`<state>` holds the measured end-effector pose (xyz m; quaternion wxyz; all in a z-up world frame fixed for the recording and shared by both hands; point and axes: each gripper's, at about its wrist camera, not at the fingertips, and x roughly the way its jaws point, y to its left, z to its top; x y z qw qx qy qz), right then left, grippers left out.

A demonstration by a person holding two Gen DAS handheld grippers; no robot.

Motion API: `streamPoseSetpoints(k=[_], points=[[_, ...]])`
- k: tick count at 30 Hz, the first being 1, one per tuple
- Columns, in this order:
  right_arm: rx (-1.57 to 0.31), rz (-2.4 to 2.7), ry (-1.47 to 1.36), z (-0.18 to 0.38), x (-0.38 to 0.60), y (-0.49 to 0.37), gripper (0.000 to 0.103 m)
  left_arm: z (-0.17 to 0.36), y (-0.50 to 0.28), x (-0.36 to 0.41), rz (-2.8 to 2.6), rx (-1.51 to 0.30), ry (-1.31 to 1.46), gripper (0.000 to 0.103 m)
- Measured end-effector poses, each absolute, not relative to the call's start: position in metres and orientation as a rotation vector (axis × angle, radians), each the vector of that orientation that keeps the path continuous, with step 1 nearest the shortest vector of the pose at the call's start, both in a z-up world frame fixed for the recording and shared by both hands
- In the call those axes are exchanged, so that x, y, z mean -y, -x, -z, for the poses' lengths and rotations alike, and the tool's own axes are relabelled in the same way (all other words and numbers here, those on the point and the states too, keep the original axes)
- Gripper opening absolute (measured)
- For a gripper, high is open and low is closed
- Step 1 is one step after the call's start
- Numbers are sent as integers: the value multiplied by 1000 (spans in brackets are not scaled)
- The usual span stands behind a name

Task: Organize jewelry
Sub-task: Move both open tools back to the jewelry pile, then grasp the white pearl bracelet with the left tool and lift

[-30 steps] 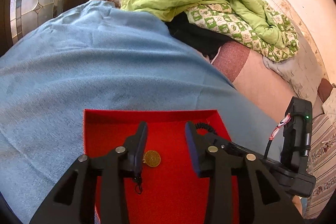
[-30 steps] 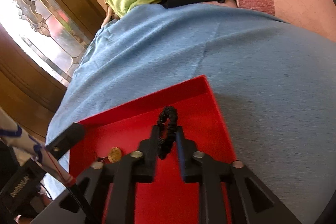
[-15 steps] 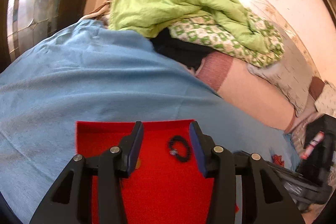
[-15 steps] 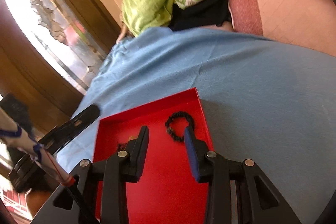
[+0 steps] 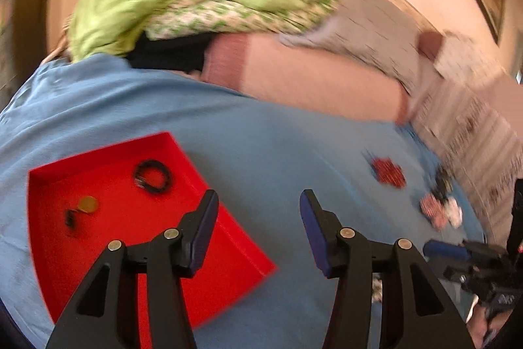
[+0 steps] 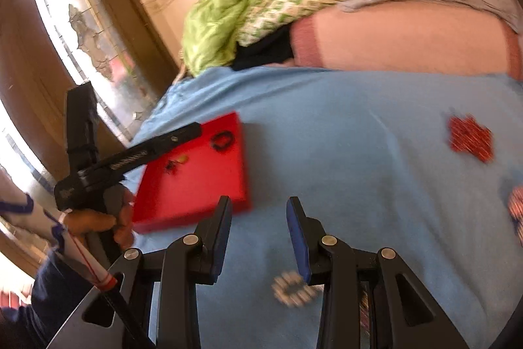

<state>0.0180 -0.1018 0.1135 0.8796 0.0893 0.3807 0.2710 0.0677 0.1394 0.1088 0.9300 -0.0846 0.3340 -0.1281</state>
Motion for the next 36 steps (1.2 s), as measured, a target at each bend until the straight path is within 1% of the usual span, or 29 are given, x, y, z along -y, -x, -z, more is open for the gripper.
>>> streamPoseSetpoints(k=[4,7,9,12,15,18,22,26,29,31,32,33,36], points=[[-777,-469,-217,-95,147,1,38,-104,-42,-112,324,-714,157,51],[-787,-409,-278,-86,184,0,38,-93,-10,-94,365,-747,154,51],[-788,-407,-343,-84,204,0,38,-75,12,-76,397,-793,129,51],[-792,-378,-383,-79,223,-1,38,-54,22,-52,462,-860,84,51],[-819,-388,-435,-73,229,-5,38,-41,23,-34,495,-868,7,51],[-847,-396,-460,-68,230,-7,38,-32,15,-29,503,-883,-9,50],[-838,-390,-462,-68,235,-4,38,-20,-7,-25,502,-925,-8,50],[-841,-395,-459,-66,234,-6,38,-11,-18,-12,483,-942,-82,50],[-843,-401,-441,-66,231,-6,38,-9,-20,-5,495,-926,-124,46],[-847,-401,-433,-65,230,-7,38,-7,-22,-1,511,-920,-139,38],[-851,-400,-435,-64,231,-7,38,-7,-22,0,519,-915,-143,27],[-853,-400,-439,-63,231,-8,38,-8,-21,3,534,-908,-149,14],[-861,-389,-449,-61,234,-10,38,-15,-16,5,561,-883,-136,12]])
